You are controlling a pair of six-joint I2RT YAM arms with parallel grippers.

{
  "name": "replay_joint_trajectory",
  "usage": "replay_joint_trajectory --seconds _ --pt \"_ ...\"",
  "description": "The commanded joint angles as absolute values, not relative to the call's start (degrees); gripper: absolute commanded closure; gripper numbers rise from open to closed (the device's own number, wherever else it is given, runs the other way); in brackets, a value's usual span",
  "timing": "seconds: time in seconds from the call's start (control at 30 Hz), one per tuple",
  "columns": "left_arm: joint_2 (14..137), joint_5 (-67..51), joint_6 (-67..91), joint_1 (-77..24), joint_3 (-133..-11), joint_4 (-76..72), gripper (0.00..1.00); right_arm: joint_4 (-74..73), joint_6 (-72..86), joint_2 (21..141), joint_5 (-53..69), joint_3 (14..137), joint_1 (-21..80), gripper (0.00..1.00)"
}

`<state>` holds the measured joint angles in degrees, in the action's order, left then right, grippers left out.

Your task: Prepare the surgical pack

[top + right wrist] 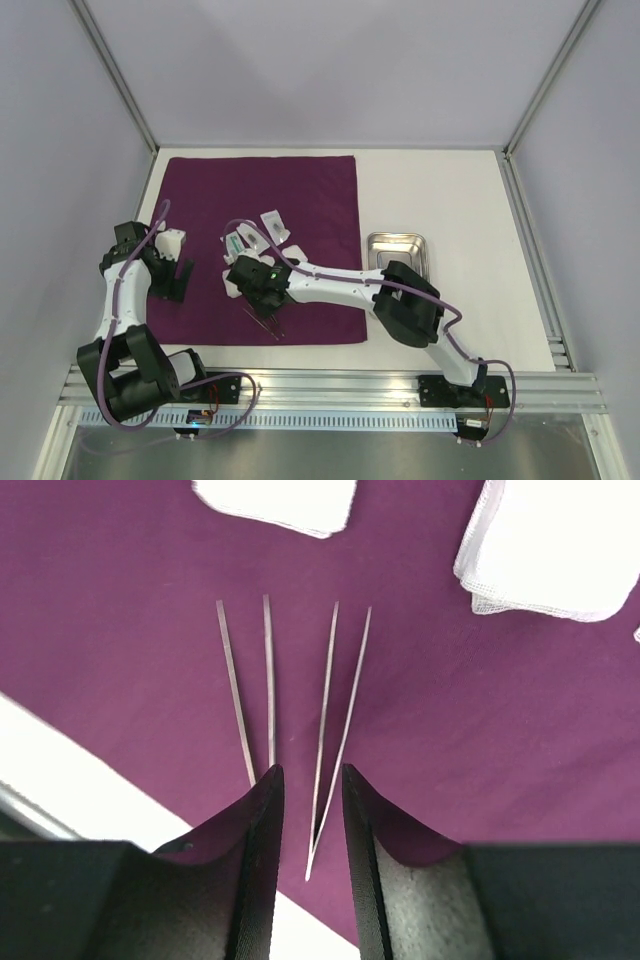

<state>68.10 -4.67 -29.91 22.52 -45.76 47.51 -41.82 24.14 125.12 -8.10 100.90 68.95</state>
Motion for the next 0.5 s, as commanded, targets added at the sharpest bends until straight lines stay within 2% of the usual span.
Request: replay_joint_trajectory --seconds 0.0,0.23,0.33,0.47 --pt "66.4 -6.9 -30.4 22.9 -46.1 47.5 0.09 -42.7 24.3 127.1 -8.6 103.2 68.8 0.69" --pt "66.1 -9.6 -30.8 22.9 -46.3 48.9 0.09 -43.4 24.3 129.8 -9.8 104.0 68.8 0.71" --pt "65.7 -10.8 -30.9 22.9 -46.1 49.2 0.09 -43.6 24.4 130.4 -10.2 104.0 68.7 0.77" --pt "65.6 -12.0 -30.9 22.9 -46.4 49.7 0.09 -44.4 24.6 130.3 -10.9 104.2 68.7 0.95"
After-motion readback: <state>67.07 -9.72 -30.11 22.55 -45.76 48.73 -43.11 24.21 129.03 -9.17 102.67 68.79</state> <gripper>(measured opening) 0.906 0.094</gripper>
